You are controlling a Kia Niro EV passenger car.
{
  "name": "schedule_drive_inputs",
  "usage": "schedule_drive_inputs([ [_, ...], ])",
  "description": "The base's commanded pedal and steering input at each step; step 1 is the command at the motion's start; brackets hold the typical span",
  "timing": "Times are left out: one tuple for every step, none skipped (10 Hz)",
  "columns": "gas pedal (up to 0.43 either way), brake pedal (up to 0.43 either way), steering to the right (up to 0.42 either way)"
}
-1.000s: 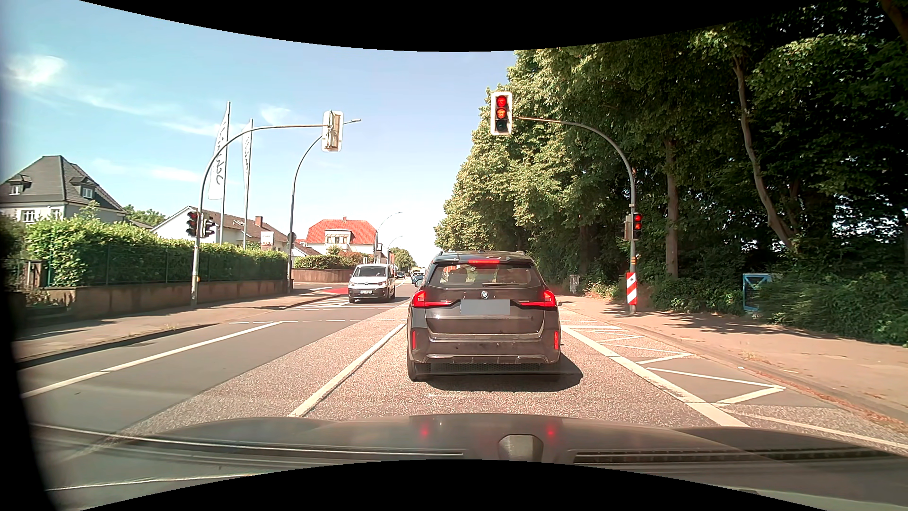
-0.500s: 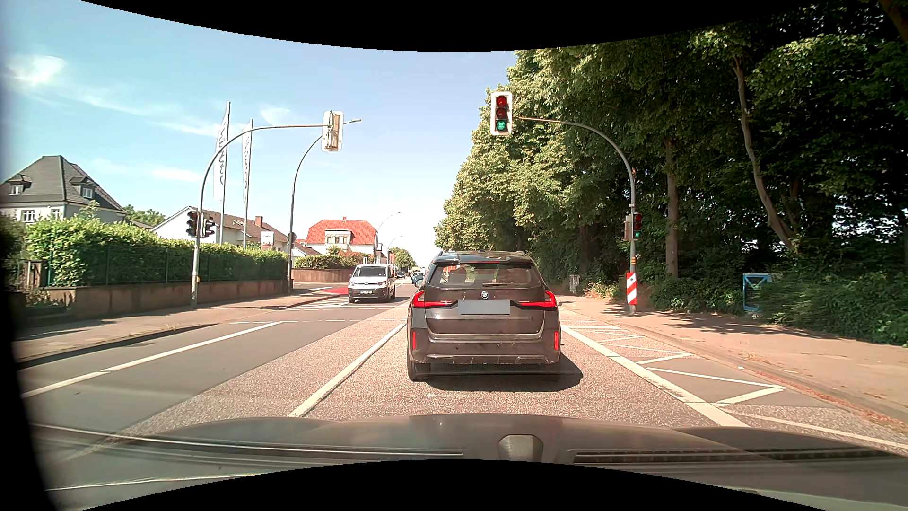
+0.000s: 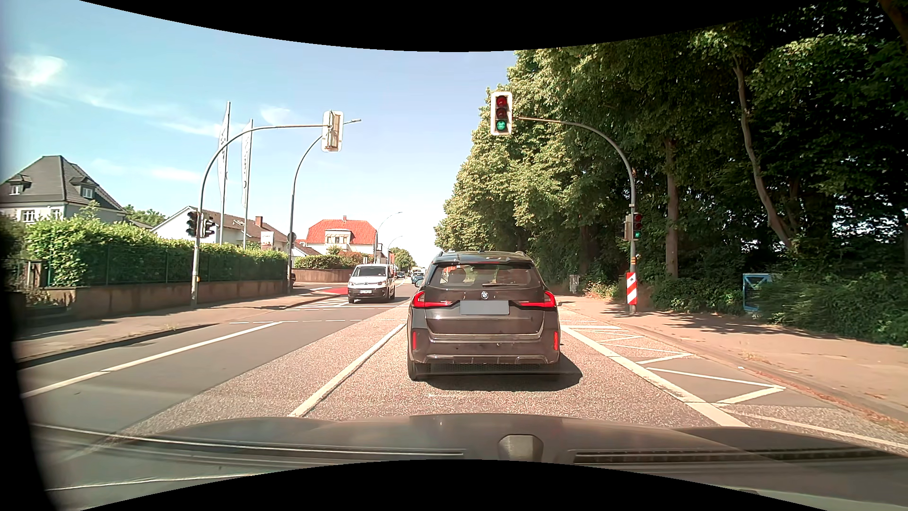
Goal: Follow the waypoints while adhering to traffic rules and regulations
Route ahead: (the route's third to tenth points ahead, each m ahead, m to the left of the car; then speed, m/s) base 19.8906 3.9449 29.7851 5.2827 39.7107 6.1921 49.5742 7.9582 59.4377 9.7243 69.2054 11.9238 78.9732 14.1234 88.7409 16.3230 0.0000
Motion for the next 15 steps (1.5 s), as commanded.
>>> schedule_drive_inputs([
  [0.209,0.006,0.001],
  [0.260,0.006,0.001],
  [0.287,0.006,0.001],
  [0.287,0.006,0.001],
  [0.287,0.006,0.001],
  [0.287,0.006,0.001],
  [0.287,0.006,0.001],
  [0.319,0.006,0.001],
  [0.350,0.006,0.001],
  [0.358,0.006,0.001],
  [0.370,0.006,0.001],
  [0.378,0.006,0.000],
  [0.390,0.006,-0.001],
  [0.398,0.012,-0.002],
  [0.409,0.006,-0.004],
])
